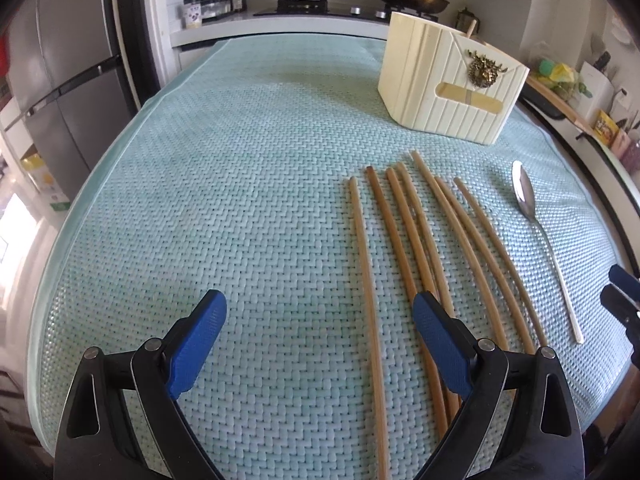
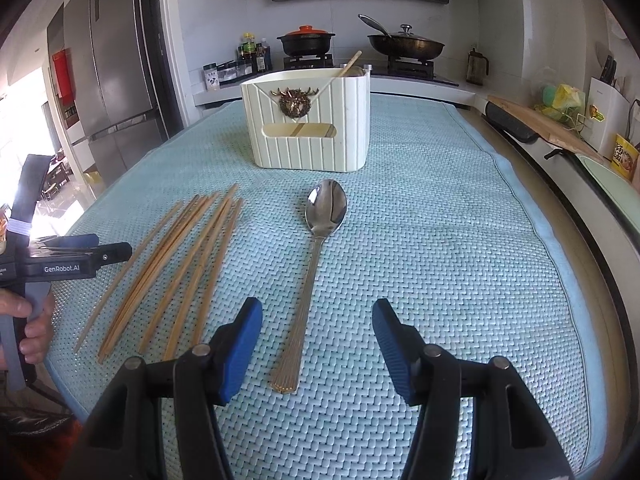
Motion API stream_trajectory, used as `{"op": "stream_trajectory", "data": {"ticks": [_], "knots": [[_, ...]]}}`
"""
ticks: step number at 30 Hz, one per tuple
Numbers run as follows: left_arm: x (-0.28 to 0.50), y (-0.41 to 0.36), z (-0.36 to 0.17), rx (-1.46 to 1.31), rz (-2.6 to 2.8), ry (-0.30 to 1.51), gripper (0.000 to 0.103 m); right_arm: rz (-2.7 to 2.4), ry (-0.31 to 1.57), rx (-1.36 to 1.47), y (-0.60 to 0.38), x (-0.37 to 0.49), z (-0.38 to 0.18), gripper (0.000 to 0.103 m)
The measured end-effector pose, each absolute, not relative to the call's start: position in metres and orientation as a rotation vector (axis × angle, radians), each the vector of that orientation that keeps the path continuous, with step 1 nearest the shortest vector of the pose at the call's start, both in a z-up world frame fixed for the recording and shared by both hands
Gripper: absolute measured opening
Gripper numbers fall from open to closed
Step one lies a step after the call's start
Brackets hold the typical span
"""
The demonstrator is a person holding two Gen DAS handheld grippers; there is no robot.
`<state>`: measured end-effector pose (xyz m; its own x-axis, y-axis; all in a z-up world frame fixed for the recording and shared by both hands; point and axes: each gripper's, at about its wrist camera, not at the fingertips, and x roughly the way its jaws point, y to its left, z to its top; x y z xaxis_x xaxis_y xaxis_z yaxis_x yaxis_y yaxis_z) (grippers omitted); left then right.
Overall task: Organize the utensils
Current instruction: 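Pull both tools back from the holder toward the remaining utensils, then grasp another chopstick with the left tool while the right tool grips the remaining spoon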
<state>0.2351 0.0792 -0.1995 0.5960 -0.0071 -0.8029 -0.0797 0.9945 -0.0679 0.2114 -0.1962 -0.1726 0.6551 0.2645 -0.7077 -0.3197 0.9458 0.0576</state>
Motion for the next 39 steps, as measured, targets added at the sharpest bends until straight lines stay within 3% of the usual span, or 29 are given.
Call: {"op": "stream_trajectory", "data": {"ticks": [19, 39], "knots": [[0.265, 0.079, -0.215, -0.048, 0.062, 0.955, 0.095, 0.314, 0.939, -0.036, -0.176, 0.273, -0.203, 0.058], [0.275, 0.077, -0.217, -0.039, 0.052, 0.962, 0.099, 0.266, 0.933, -0.106, -0.159, 0.295, -0.207, 0.059]]}}
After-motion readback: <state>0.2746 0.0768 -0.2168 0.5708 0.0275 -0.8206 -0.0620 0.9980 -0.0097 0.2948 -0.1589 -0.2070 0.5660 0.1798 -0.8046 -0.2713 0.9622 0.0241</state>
